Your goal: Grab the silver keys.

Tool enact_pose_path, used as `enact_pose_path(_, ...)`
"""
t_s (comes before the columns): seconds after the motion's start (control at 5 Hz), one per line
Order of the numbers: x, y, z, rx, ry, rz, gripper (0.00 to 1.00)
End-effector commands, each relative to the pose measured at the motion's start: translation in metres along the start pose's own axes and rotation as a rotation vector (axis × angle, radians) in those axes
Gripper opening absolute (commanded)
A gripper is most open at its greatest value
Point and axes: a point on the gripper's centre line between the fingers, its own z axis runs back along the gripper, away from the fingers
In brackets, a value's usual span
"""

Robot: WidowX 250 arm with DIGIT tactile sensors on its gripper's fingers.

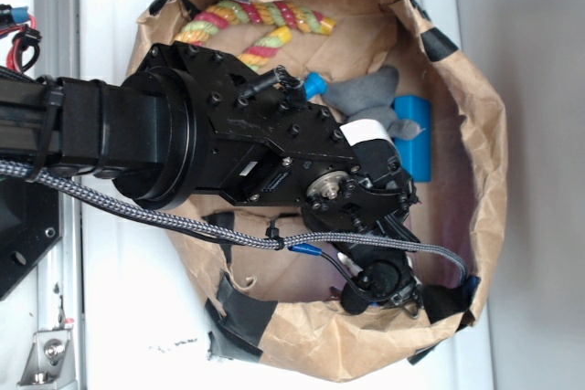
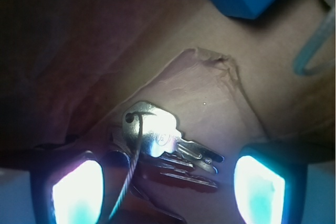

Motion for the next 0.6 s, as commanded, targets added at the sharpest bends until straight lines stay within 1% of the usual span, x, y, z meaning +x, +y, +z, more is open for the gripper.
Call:
enact_pose_path(0.0,-0.0177,-0.0152,-0.0068,-0.086,0.019,-0.085,1.0)
enact_pose_path(0.2,-0.0212,-0.0157,-0.0093,-0.08,0.02,-0.089,1.0)
enact_pose_path(0.4,-0.0227,-0.0114,-0.0105,-0.076,0.02,-0.058,0.0)
